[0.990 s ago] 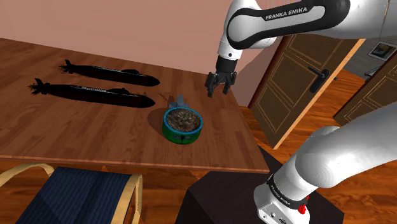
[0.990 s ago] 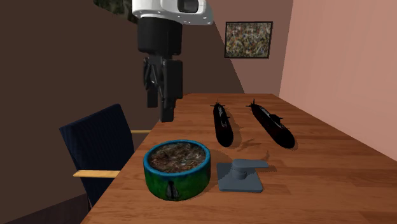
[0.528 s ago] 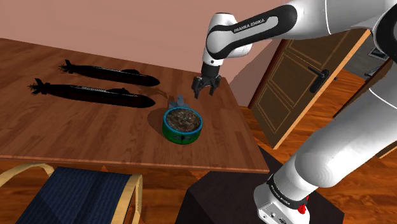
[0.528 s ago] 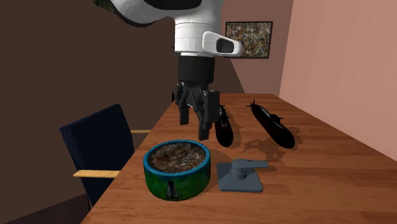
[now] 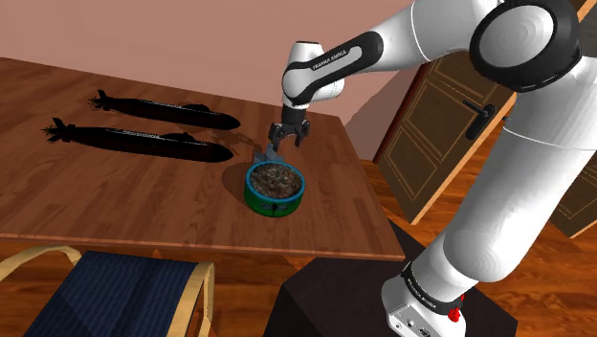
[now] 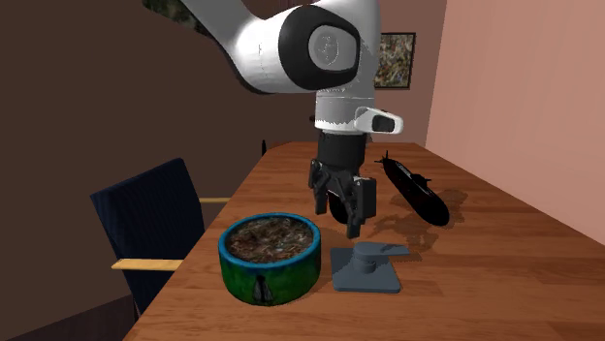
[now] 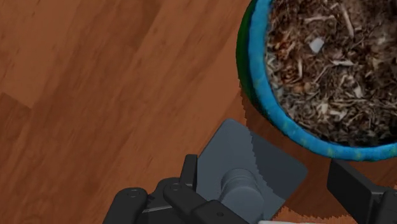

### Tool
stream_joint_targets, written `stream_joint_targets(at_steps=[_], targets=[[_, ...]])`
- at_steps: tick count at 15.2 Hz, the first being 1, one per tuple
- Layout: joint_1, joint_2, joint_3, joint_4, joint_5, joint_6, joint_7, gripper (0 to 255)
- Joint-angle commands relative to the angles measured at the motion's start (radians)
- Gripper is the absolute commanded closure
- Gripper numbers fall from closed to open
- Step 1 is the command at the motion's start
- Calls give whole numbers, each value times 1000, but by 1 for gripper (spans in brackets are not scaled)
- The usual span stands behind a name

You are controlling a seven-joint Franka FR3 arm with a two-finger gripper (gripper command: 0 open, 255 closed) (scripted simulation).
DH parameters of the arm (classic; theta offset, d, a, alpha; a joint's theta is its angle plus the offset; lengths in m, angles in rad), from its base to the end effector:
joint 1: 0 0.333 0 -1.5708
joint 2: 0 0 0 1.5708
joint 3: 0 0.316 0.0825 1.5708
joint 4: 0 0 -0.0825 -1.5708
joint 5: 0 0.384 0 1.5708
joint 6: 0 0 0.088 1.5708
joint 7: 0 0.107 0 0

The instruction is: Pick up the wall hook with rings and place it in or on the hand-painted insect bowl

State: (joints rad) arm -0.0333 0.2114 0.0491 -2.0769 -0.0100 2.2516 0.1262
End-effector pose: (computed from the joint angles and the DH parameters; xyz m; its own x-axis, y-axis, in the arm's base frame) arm 0.5745 0.0083 0.3243 0.9938 -0.1046 -0.0365 -0.1046 -0.9945 0.0018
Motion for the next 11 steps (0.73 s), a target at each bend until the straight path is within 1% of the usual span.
stream_joint_targets(at_steps=[1, 6, 11], targets=[[0, 72, -4, 62, -9, 16, 4, 0], [6, 266, -14, 251, -28, 35, 18, 0], [7, 304, -16, 249, -30, 76, 19, 0]])
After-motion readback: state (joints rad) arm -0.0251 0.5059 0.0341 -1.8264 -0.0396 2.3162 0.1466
